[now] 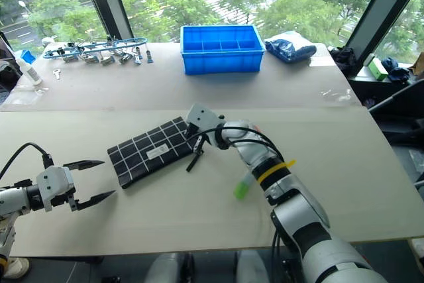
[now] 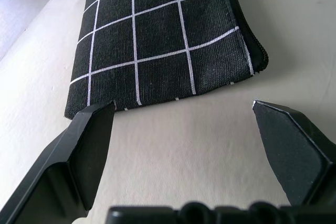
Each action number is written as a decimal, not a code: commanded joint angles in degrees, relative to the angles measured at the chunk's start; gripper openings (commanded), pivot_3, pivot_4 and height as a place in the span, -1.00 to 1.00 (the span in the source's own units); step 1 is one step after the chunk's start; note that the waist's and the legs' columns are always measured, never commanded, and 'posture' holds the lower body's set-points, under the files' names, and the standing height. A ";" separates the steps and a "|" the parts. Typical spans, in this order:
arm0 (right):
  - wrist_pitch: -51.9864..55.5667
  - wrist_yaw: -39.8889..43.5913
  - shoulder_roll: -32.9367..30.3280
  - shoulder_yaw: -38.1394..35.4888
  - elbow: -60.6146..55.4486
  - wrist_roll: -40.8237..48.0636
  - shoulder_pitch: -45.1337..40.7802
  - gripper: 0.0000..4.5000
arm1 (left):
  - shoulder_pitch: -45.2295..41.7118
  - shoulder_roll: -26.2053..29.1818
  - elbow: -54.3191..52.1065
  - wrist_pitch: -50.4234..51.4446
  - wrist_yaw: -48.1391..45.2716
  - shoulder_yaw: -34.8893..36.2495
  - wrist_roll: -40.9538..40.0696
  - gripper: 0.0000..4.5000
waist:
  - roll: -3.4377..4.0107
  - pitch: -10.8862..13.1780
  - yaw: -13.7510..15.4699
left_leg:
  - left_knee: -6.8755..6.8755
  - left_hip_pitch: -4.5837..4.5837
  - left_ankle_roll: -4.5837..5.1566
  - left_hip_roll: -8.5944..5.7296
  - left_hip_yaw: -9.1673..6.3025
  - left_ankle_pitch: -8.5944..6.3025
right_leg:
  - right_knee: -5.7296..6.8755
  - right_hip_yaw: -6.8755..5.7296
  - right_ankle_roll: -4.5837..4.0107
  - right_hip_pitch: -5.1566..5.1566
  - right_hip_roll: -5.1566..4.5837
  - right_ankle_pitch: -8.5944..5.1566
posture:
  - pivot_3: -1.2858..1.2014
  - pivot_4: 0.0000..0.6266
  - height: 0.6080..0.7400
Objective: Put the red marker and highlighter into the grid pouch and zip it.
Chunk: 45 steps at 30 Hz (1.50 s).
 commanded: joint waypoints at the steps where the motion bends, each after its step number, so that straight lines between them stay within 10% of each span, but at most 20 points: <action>1: -5.55 0.69 0.94 1.28 3.70 -3.79 -1.47 -0.98 | -0.07 1.19 -0.40 -2.64 0.77 -0.53 1.37 1.00 | 0.00 0.00 -0.25 | -0.03 -0.02 0.00 0.01 0.01 0.00 | 0.02 0.01 0.00 -0.05 0.01 0.00 | 0.03 -0.52 1.00; 22: -0.52 13.04 1.11 -6.18 -6.09 1.61 1.20 -0.98 | -8.29 0.60 5.22 -5.19 0.11 -5.32 1.66 1.00 | 0.00 -0.01 -0.85 | -0.04 -0.07 0.12 0.06 0.08 -0.07 | 0.63 0.01 -0.05 -0.26 0.01 0.00 | 0.03 -0.52 1.00; 45: -2.13 3.96 2.83 -1.67 3.45 -9.22 1.66 -0.98 | -9.14 -1.31 6.00 -5.89 2.33 -8.97 4.91 1.00 | -0.06 -0.08 -1.05 | -0.01 0.34 0.00 0.07 0.12 0.01 | 0.80 0.02 -0.22 -0.14 -0.02 -0.08 | 0.03 -0.52 1.00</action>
